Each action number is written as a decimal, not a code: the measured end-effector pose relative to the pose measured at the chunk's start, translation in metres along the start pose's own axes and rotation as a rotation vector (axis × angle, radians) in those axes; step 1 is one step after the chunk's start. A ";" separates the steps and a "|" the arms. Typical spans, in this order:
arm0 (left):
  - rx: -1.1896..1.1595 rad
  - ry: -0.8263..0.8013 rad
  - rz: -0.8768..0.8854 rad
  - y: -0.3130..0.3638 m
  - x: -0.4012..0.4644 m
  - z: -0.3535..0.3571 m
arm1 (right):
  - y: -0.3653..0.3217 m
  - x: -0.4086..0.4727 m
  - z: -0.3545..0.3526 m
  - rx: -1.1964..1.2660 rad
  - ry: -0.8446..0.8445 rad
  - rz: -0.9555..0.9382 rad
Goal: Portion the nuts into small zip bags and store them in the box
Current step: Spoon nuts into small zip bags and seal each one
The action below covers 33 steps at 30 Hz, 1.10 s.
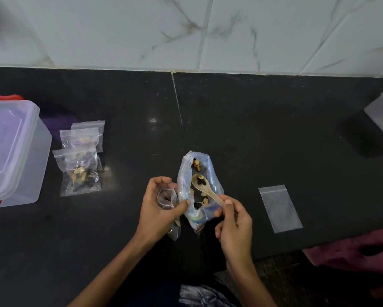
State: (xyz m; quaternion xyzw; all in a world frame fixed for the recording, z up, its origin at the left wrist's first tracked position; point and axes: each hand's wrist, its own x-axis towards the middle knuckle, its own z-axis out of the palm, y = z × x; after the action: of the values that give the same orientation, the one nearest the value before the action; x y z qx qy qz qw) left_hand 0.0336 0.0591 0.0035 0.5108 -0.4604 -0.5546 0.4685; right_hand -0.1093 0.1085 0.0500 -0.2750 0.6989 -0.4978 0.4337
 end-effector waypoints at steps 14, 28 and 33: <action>0.139 0.045 0.300 0.029 -0.003 0.002 | -0.030 -0.043 -0.007 0.015 0.001 -0.396; 0.147 0.061 0.415 0.028 0.001 0.000 | -0.028 -0.048 0.003 -0.458 -0.085 -1.115; 0.179 0.075 0.424 0.027 0.001 0.000 | -0.025 -0.046 0.005 -0.398 -0.079 -1.031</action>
State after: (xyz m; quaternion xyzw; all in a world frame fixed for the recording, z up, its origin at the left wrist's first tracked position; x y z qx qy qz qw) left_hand 0.0351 0.0545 0.0300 0.4623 -0.5870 -0.3813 0.5443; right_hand -0.0846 0.1352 0.0884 -0.6767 0.5374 -0.4933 0.0994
